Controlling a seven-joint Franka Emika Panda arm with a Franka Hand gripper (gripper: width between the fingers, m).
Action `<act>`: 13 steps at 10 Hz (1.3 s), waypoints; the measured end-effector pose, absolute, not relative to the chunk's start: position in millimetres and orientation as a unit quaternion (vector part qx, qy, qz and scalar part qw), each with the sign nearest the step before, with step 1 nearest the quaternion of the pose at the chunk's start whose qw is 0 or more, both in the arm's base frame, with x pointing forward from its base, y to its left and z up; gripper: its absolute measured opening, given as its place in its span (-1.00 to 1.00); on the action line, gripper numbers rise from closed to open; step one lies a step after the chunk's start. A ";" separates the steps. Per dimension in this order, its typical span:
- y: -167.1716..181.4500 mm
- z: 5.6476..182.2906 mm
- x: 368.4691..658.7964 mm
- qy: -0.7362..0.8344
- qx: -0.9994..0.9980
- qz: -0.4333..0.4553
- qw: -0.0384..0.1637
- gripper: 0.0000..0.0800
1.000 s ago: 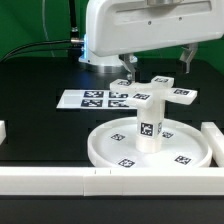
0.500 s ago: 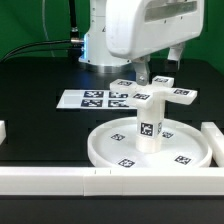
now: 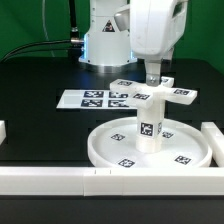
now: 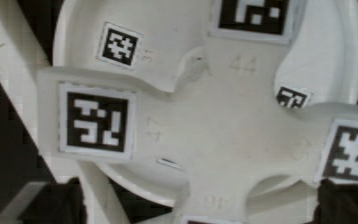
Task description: Assemble round table
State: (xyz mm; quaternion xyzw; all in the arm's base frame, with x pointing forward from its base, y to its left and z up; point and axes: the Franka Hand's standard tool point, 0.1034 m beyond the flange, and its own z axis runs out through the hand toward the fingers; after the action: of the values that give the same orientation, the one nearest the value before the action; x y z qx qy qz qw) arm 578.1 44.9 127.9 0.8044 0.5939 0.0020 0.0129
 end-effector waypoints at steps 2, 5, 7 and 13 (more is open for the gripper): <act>44.7 127.2 579.7 0.658 0.753 0.009 0.018 0.62; 46.2 125.1 579.1 0.744 0.667 0.003 0.028 0.62; 44.4 122.4 578.0 0.791 0.611 -0.005 0.031 0.62; 40.2 114.6 574.2 0.821 0.570 -0.019 0.032 0.62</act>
Offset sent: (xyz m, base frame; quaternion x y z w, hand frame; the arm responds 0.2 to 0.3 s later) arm 0.0008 0.0153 -0.0019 -0.0149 0.0004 -0.2384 0.9711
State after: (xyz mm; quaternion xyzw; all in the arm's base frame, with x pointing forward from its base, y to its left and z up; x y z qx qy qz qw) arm 574.2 40.2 114.6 0.5701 0.8207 -0.0191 0.0325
